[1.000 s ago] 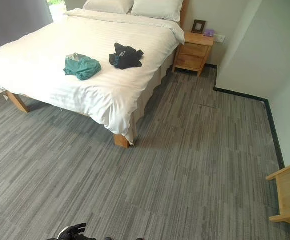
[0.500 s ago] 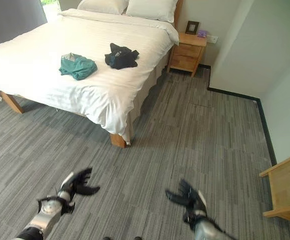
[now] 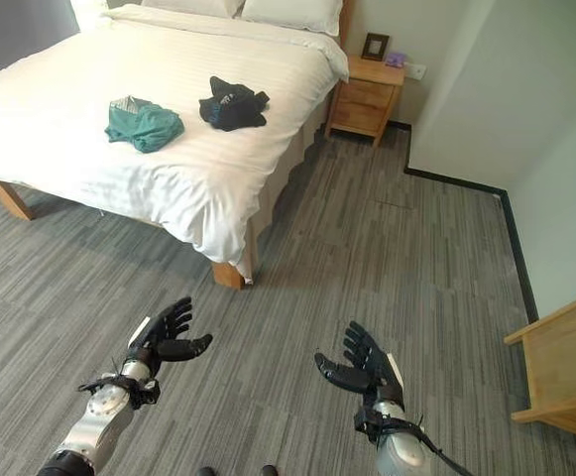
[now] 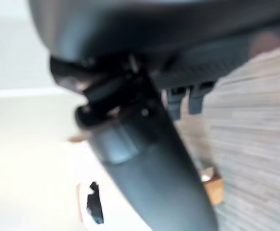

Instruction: Pick up bed clothes into laundry basket.

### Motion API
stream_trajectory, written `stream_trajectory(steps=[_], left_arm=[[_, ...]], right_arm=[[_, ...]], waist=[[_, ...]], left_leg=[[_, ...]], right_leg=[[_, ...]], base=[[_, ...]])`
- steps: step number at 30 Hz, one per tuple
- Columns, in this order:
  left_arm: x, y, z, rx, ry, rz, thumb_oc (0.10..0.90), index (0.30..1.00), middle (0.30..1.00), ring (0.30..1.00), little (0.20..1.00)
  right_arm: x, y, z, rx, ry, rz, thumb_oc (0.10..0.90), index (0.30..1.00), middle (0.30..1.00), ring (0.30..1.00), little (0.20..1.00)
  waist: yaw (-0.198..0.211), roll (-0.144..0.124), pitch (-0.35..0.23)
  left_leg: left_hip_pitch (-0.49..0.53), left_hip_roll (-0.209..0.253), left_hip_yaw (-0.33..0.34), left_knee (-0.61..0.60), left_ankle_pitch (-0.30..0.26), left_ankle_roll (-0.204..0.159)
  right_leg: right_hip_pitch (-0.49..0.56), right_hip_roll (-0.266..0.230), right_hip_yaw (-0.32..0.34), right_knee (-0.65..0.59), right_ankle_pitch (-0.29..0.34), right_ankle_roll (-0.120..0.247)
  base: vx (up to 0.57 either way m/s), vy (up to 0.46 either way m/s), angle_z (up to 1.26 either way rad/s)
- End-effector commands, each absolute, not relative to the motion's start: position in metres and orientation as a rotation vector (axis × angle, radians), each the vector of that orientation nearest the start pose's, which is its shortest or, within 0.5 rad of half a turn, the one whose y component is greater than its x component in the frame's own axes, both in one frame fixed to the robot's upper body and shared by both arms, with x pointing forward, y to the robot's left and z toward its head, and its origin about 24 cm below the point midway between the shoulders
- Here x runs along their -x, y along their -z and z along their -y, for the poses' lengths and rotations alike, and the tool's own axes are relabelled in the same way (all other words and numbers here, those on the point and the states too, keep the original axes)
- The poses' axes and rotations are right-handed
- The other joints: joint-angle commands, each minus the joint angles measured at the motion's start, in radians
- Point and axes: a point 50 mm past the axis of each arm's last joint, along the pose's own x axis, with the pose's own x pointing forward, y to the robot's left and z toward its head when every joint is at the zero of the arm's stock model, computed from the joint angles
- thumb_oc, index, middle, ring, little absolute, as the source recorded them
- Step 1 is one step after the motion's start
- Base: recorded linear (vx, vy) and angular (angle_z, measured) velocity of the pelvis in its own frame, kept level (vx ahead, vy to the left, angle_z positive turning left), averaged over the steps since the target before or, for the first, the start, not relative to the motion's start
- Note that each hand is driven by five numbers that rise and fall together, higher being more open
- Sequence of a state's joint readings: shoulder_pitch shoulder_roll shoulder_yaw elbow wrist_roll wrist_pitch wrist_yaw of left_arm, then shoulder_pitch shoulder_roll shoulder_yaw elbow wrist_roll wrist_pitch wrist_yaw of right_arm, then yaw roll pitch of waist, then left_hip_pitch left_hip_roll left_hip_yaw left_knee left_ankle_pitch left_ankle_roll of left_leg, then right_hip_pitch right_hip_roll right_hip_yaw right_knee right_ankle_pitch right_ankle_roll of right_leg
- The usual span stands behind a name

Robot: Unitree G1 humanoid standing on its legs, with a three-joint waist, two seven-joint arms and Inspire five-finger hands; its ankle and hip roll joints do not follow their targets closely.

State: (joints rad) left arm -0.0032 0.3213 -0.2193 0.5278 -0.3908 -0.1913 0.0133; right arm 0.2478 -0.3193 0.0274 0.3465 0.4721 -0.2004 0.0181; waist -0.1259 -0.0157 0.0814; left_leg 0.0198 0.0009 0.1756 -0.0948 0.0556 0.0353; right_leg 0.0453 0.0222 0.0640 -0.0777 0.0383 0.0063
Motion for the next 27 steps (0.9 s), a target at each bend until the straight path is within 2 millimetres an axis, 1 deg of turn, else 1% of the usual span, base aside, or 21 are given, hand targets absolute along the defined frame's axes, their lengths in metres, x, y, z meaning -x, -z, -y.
stream_trajectory(steps=[1,4,8,9,11,12,13,14,15,16,17,18,19,20,21,22,23,24,25,26,27], left_arm=[[-0.251,0.004,-0.215,-0.020,-0.006,-0.100,0.800,0.900,0.900,0.900,0.900],[-0.247,0.005,-0.225,0.003,-0.058,-0.099,0.800,0.900,0.900,0.900,0.900],[-0.247,0.003,-0.229,0.027,-0.094,-0.087,0.800,0.900,0.900,0.900,0.900],[-0.247,0.002,-0.232,0.014,-0.093,-0.088,0.800,0.900,0.900,0.900,0.900],[-0.249,0.000,-0.233,0.004,-0.090,-0.080,0.800,0.900,0.900,0.900,0.900],[-0.250,-0.003,-0.234,-0.007,-0.092,-0.072,0.800,0.900,0.900,0.900,0.900],[-0.250,-0.003,-0.234,-0.007,-0.092,-0.071,0.800,0.900,0.900,0.900,0.900],[-0.253,-0.006,-0.232,0.005,-0.095,-0.056,0.800,0.900,0.900,0.900,0.900],[-0.253,-0.007,-0.233,0.005,-0.095,-0.056,0.800,0.900,0.900,0.900,0.900],[-0.255,-0.008,-0.231,0.019,-0.093,-0.049,0.800,0.900,0.900,0.900,0.900],[-0.257,-0.008,-0.229,0.024,-0.087,-0.050,0.800,0.900,0.900,0.900,0.900],[-0.259,-0.009,-0.227,0.020,-0.078,-0.046,0.800,0.900,0.900,0.900,0.900],[-0.261,-0.011,-0.228,0.009,-0.081,-0.041,0.800,0.900,0.900,0.900,0.900],[-0.261,-0.011,-0.228,0.009,-0.081,-0.041,0.800,0.900,0.900,0.900,0.900],[-0.265,-0.014,-0.226,-0.011,-0.071,-0.025,0.800,0.900,0.900,0.900,0.900],[-0.266,-0.014,-0.226,-0.005,-0.067,-0.025,0.800,0.900,0.900,0.900,0.900],[-0.266,-0.014,-0.226,-0.005,-0.067,-0.025,0.800,0.900,0.900,0.900,0.900],[-0.271,-0.015,-0.219,0.018,-0.054,-0.017,0.800,0.900,0.900,0.900,0.900],[-0.274,-0.016,-0.214,0.016,-0.036,-0.010,0.800,0.900,0.900,0.900,0.900],[-0.274,-0.016,-0.213,0.017,-0.036,-0.010,0.800,0.900,0.900,0.900,0.900],[-0.276,-0.017,-0.204,0.021,-0.007,-0.002,0.800,0.900,0.900,0.900,0.900]], right_arm=[[-0.193,0.011,0.263,-0.071,0.230,-0.109,0.800,0.900,0.900,0.900,0.900],[-0.195,0.010,0.264,-0.060,0.229,-0.108,0.800,0.900,0.900,0.900,0.900],[-0.203,0.005,0.261,-0.061,0.204,-0.086,0.800,0.900,0.900,0.900,0.900],[-0.208,0.001,0.259,-0.057,0.185,-0.070,0.800,0.900,0.900,0.900,0.900],[-0.211,0.001,0.257,-0.054,0.171,-0.074,0.800,0.900,0.900,0.900,0.900],[-0.213,0.001,0.253,-0.063,0.157,-0.073,0.800,0.900,0.900,0.900,0.900],[-0.213,0.001,0.253,-0.063,0.157,-0.073,0.800,0.900,0.900,0.900,0.900],[-0.211,0.002,0.249,-0.067,0.137,-0.077,0.800,0.900,0.900,0.900,0.900],[-0.212,0.002,0.248,-0.068,0.137,-0.077,0.800,0.900,0.900,0.900,0.900],[-0.211,0.002,0.247,-0.059,0.130,-0.080,0.800,0.900,0.900,0.900,0.900],[-0.212,0.002,0.245,-0.059,0.123,-0.082,0.800,0.900,0.900,0.900,0.900],[-0.213,0.000,0.244,-0.056,0.120,-0.074,0.800,0.900,0.900,0.900,0.900],[-0.215,-0.001,0.244,-0.054,0.118,-0.070,0.800,0.900,0.900,0.900,0.900],[-0.215,-0.001,0.244,-0.054,0.118,-0.070,0.800,0.900,0.900,0.900,0.900],[-0.216,0.000,0.244,-0.064,0.120,-0.068,0.800,0.900,0.900,0.900,0.900],[-0.214,0.000,0.245,-0.072,0.126,-0.070,0.800,0.900,0.900,0.900,0.900],[-0.214,0.000,0.245,-0.072,0.126,-0.070,0.800,0.900,0.900,0.900,0.900],[-0.209,0.005,0.247,-0.085,0.136,-0.087,0.800,0.900,0.900,0.900,0.900],[-0.207,0.008,0.247,-0.084,0.137,-0.099,0.800,0.900,0.900,0.900,0.900],[-0.207,0.008,0.247,-0.083,0.137,-0.099,0.800,0.900,0.900,0.900,0.900],[-0.203,0.010,0.248,-0.073,0.133,-0.117,0.800,0.900,0.900,0.900,0.900]], waist=[[0.018,-0.005,-0.028],[0.022,-0.005,-0.027],[0.029,-0.006,-0.010],[0.032,-0.006,0.002],[0.037,0.001,0.021],[0.030,0.007,0.042],[0.032,0.007,0.041],[0.011,0.009,0.074],[0.013,0.009,0.071],[-0.002,0.015,0.092],[-0.013,0.024,0.104],[-0.021,0.033,0.112],[-0.027,0.039,0.112],[-0.028,0.039,0.112],[-0.061,0.041,0.101],[-0.080,0.048,0.102],[-0.081,0.048,0.103],[-0.116,0.052,0.083],[-0.127,0.044,0.076],[-0.130,0.048,0.078],[-0.151,0.053,0.057]], left_leg=[[0.073,0.048,-0.010,0.008,-0.117,-0.095],[0.079,0.045,-0.004,0.008,-0.125,-0.092],[0.082,0.041,0.006,0.008,-0.123,-0.084],[0.081,0.036,0.009,0.009,-0.128,-0.074],[0.077,0.029,0.013,0.021,-0.143,-0.058],[0.078,0.022,0.013,0.030,-0.154,-0.046],[0.077,0.021,0.015,0.030,-0.154,-0.046],[0.094,0.005,0.002,0.042,-0.173,-0.030],[0.089,0.006,0.004,0.043,-0.170,-0.031],[0.099,0.006,-0.002,0.051,-0.177,-0.024],[0.106,0.012,-0.006,0.054,-0.181,-0.022],[0.111,0.017,-0.016,0.061,-0.189,-0.022],[0.128,0.021,-0.008,0.057,-0.198,-0.023],[0.128,0.021,-0.009,0.057,-0.198,-0.023],[0.198,0.022,-0.001,0.043,-0.221,-0.045],[0.238,0.032,-0.014,0.032,-0.230,-0.055],[0.239,0.033,-0.014,0.031,-0.230,-0.055],[0.312,0.045,-0.046,0.011,-0.243,-0.079],[0.329,0.043,-0.061,0.010,-0.243,-0.088],[0.331,0.048,-0.063,0.009,-0.243,-0.089],[0.357,0.074,-0.089,0.026,-0.233,-0.107]], right_leg=[[-0.054,-0.121,0.123,0.002,-0.009,0.186],[-0.056,-0.123,0.127,0.000,-0.009,0.189],[-0.073,-0.125,0.142,0.015,-0.009,0.197],[-0.099,-0.127,0.156,0.058,-0.015,0.201],[-0.155,-0.124,0.177,0.164,-0.025,0.213],[-0.212,-0.113,0.192,0.276,0.003,0.231],[-0.217,-0.112,0.194,0.281,0.001,0.231],[-0.299,-0.100,0.222,0.457,0.119,0.239],[-0.304,-0.099,0.224,0.454,0.124,0.239],[-0.349,-0.085,0.238,0.541,0.183,0.231],[-0.386,-0.067,0.238,0.601,0.182,0.215],[-0.427,-0.066,0.222,0.631,0.161,0.200],[-0.479,-0.080,0.179,0.634,0.134,0.188],[-0.479,-0.081,0.179,0.634,0.134,0.188],[-0.530,-0.072,0.111,0.499,0.070,0.200],[-0.511,-0.054,0.091,0.438,0.056,0.209],[-0.510,-0.054,0.091,0.438,0.056,0.209],[-0.509,-0.011,0.030,0.188,0.070,0.226],[-0.508,-0.008,0.016,0.134,0.085,0.228],[-0.503,-0.007,0.011,0.129,0.086,0.228],[-0.492,0.002,0.001,0.116,0.094,0.224]], base=[[0.04,0.019,-0.09],[0.04,0.020,-0.11],[0.00,0.037,-0.10],[-0.01,0.061,-0.15],[-0.01,0.107,-0.27],[0.00,0.091,-0.23],[0.01,0.107,-0.16],[0.00,0.045,-0.08],[0.03,0.086,-0.11],[0.06,0.063,0.12],[0.13,0.088,0.16],[0.19,0.067,0.22],[0.15,0.039,0.11],[0.37,-0.008,0.04],[0.43,-0.058,-0.04],[0.43,-0.058,-0.04],[0.55,-0.150,0.07],[0.54,-0.203,0.32],[0.54,-0.202,0.46],[0.44,-0.298,0.62],[0.46,-0.334,0.78]])
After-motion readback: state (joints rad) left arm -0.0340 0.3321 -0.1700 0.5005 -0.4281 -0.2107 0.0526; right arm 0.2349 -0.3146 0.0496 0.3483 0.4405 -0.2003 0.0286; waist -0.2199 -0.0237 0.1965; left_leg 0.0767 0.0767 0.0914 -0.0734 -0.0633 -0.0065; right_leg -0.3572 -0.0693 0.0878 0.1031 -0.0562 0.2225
